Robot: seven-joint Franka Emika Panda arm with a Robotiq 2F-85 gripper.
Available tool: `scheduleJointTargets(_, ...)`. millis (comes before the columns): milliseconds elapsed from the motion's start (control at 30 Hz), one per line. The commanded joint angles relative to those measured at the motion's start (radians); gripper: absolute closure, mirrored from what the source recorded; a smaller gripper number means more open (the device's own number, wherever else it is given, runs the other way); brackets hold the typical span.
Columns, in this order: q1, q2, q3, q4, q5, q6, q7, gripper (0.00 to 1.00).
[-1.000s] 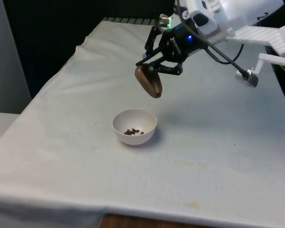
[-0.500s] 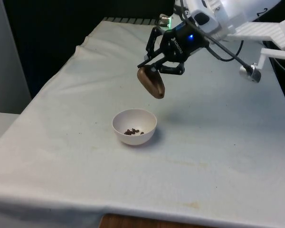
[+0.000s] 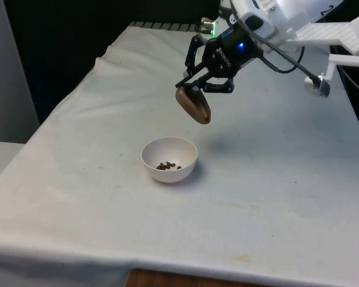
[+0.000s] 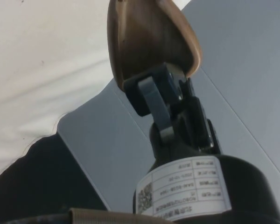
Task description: Pour the coffee beans from the cup into the bowl.
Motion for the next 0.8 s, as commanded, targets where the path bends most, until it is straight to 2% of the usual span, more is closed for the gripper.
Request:
scheduleJointTargets(0, -0.01, -0.014, 0.003, -0.019, 0.004, 0.03, -0.01, 1.0)
scheduleJointTargets(100, -0.011, -0.028, 0.0, -0.042, 0.005, 0.053, -0.015, 1.0)
scheduleJointTargets(133, -0.001, -0.014, -0.004, -0.023, 0.0, 0.024, -0.005, 1.0)
scheduleJointTargets(167, -0.012, -0.031, -0.001, -0.048, 0.005, 0.058, -0.017, 1.0)
scheduleJointTargets(400, -0.013, -0.059, -0.013, -0.095, 0.009, 0.106, -0.029, 1.0)
scheduleJointTargets(433, -0.003, -0.051, -0.018, -0.085, 0.002, 0.086, -0.019, 1.0)
scheduleJointTargets(467, -0.013, -0.063, -0.014, -0.101, 0.009, 0.112, -0.031, 1.0)
scheduleJointTargets(767, -0.014, -0.081, -0.025, -0.142, 0.031, 0.168, -0.068, 1.0)
